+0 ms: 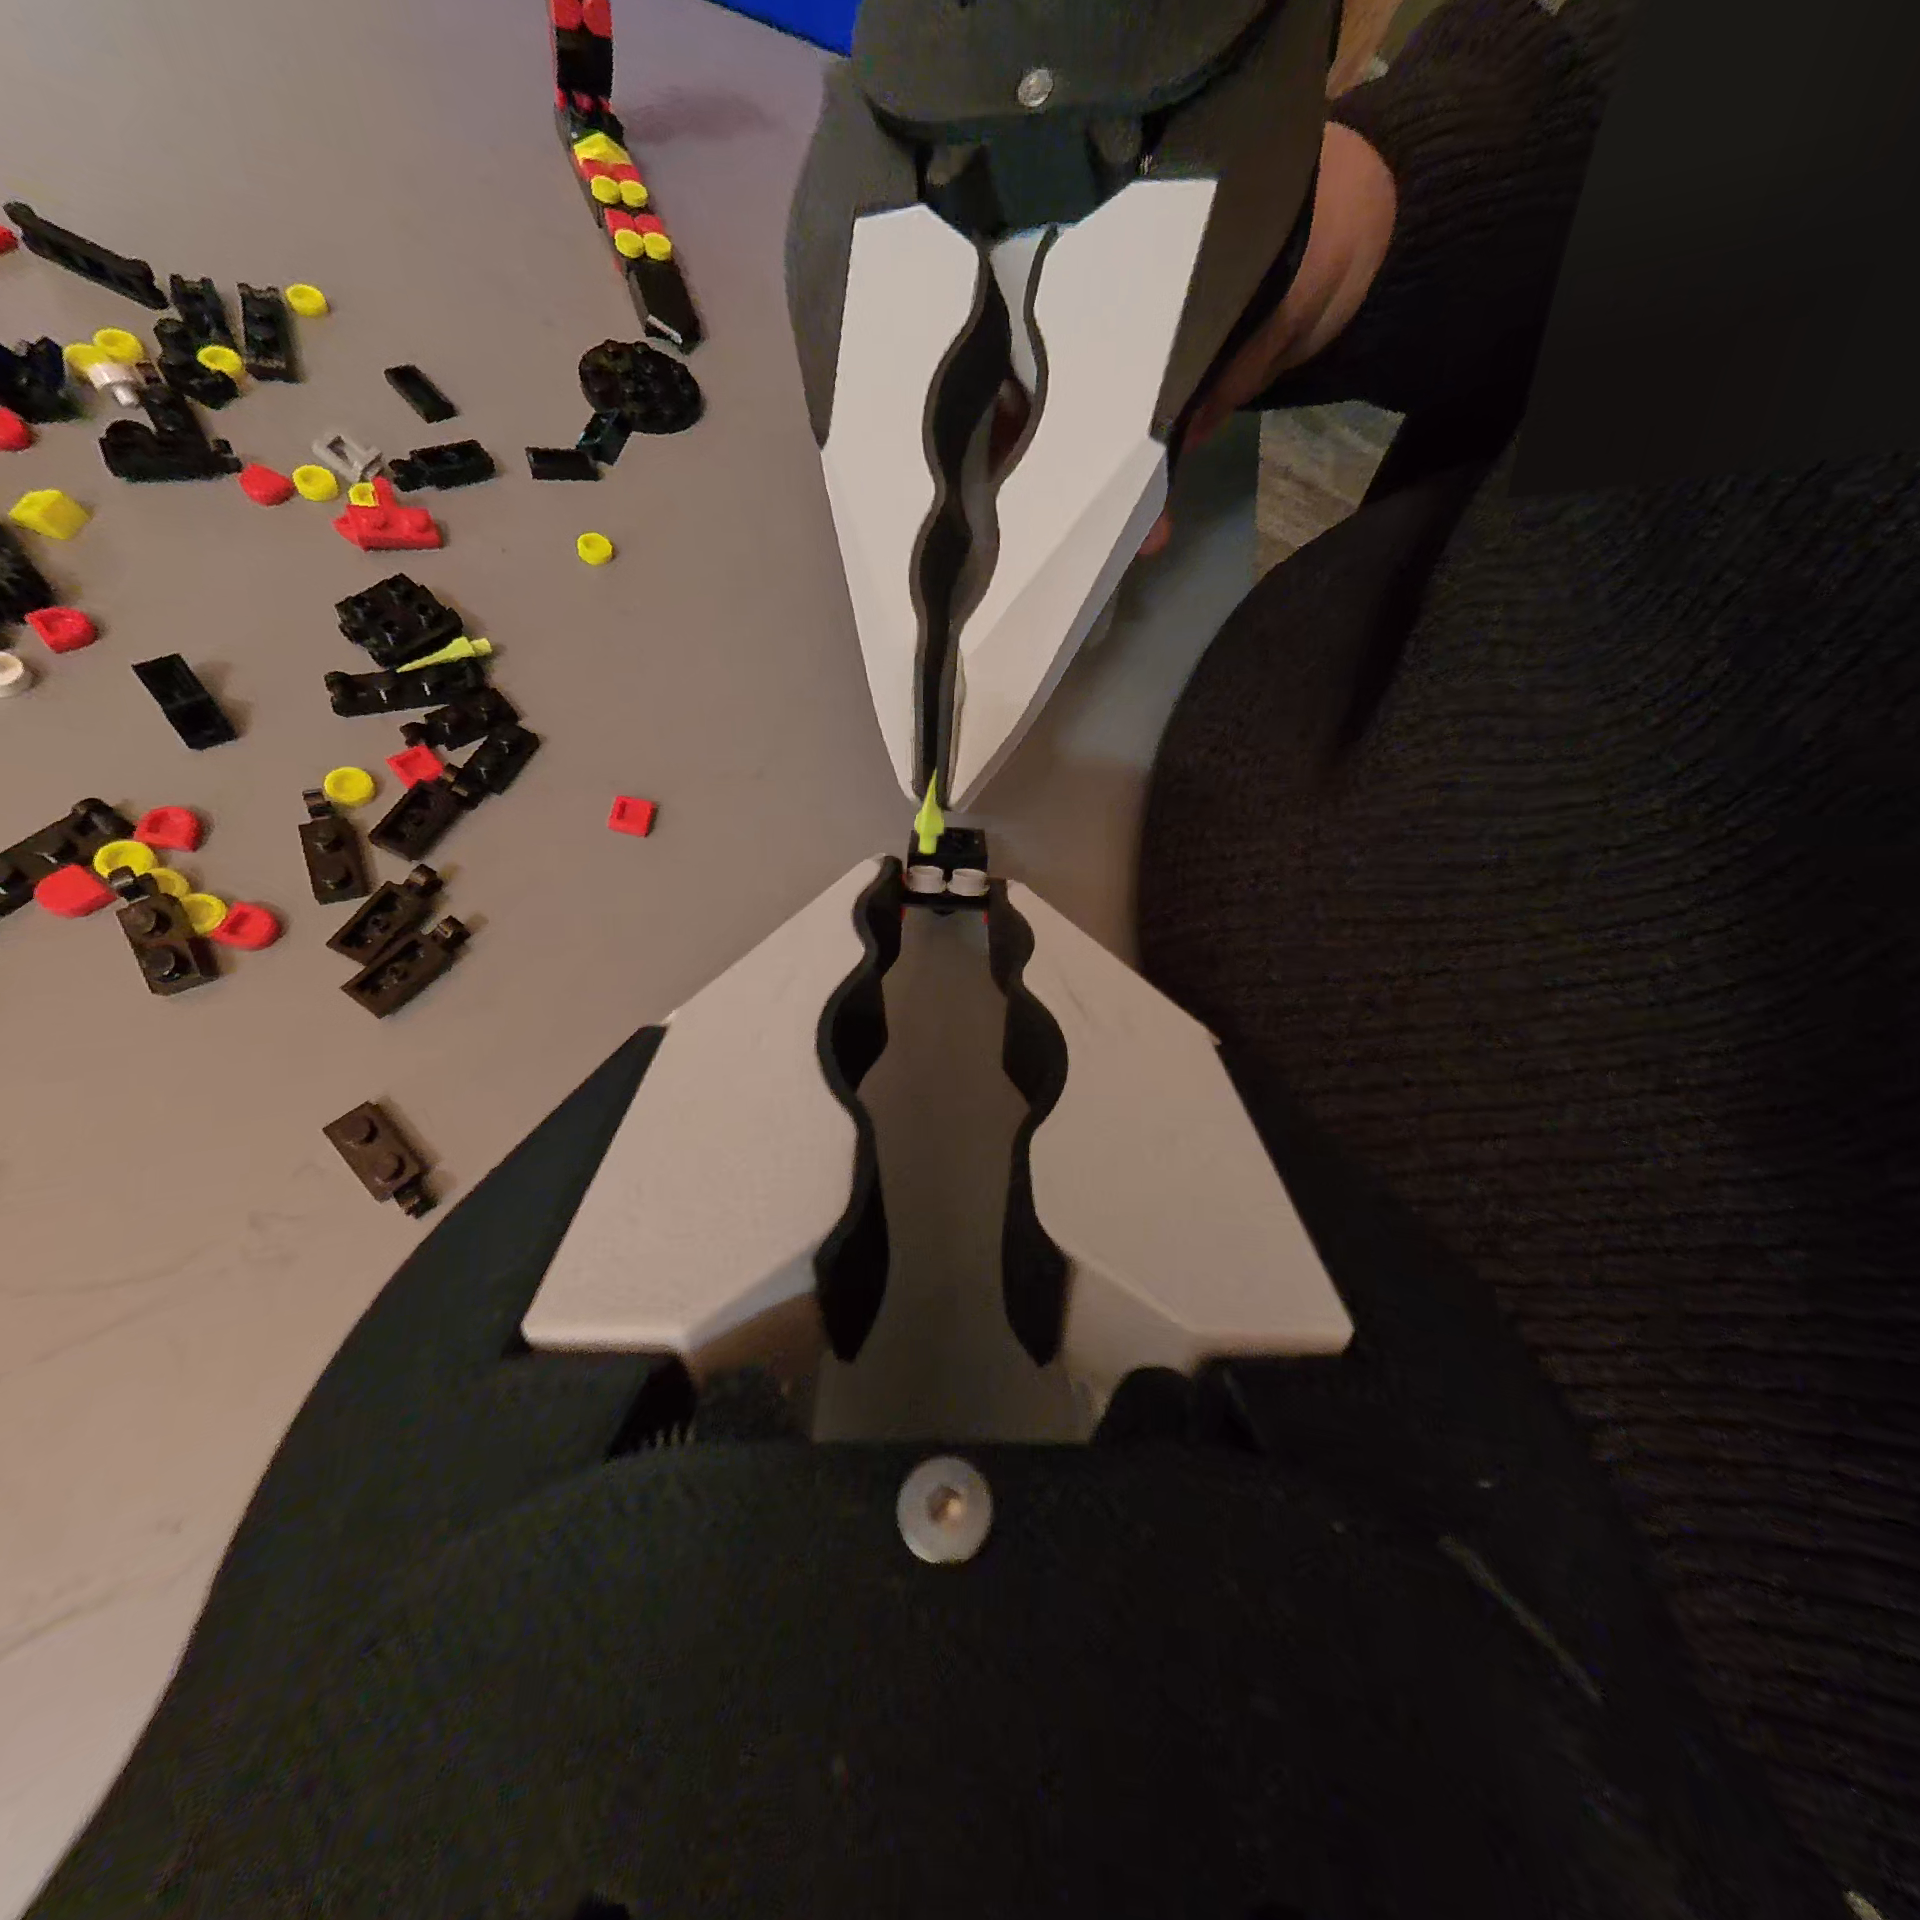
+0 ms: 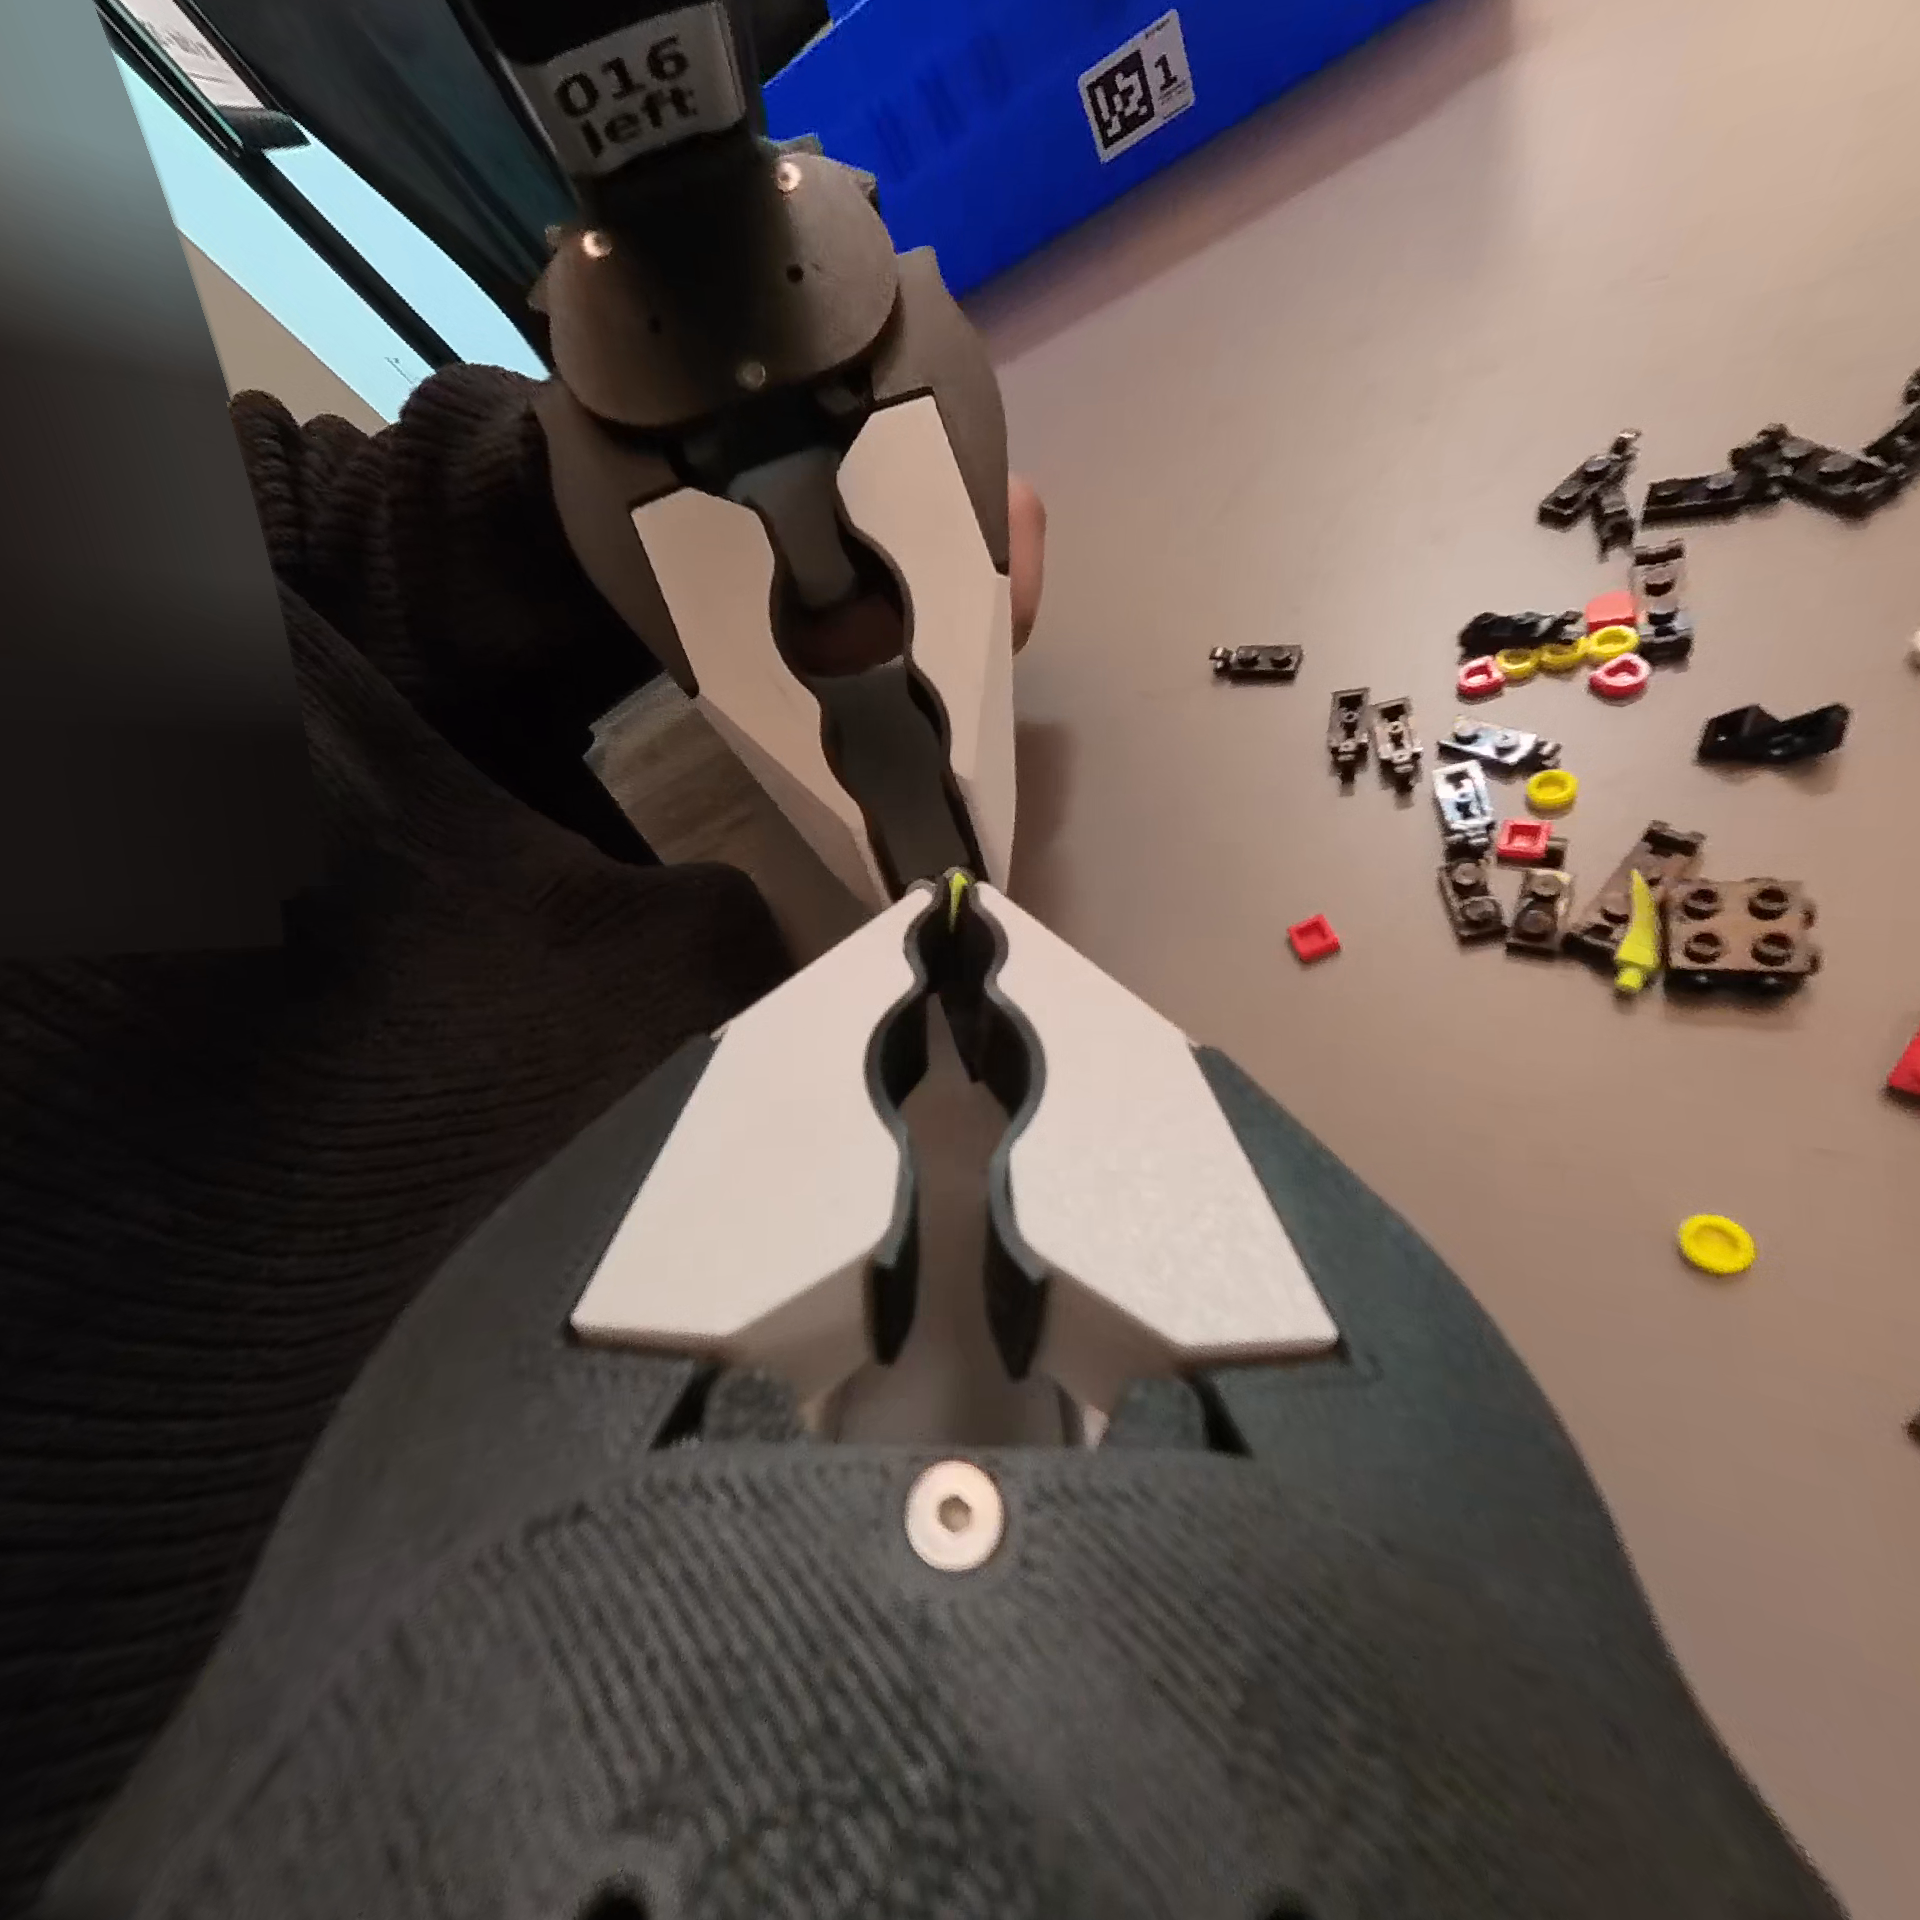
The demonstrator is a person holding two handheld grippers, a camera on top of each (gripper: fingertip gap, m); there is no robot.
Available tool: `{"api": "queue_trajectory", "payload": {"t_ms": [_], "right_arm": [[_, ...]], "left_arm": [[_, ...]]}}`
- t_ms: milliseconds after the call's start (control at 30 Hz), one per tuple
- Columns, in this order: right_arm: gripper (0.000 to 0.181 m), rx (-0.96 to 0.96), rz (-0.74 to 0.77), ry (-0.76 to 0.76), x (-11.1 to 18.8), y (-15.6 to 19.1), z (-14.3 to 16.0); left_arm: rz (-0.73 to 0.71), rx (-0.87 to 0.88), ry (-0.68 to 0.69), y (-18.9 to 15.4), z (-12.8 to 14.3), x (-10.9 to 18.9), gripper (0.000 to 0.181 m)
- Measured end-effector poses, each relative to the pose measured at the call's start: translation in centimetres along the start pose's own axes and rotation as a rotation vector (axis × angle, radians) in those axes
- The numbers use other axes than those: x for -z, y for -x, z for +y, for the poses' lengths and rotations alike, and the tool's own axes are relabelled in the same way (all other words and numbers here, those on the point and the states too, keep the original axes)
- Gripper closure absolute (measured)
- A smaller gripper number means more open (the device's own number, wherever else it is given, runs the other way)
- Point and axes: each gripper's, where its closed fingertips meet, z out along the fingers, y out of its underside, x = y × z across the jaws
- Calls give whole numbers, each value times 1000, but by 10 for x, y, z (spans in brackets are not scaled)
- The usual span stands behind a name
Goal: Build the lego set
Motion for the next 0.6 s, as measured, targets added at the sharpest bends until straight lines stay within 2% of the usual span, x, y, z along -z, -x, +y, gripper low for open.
{"api": "queue_trajectory", "payload": {"t_ms": [600], "right_arm": [[181,141,-44,45,-2,12,8]], "left_arm": [[72,-24,5,-13,-1,-1,167]]}}
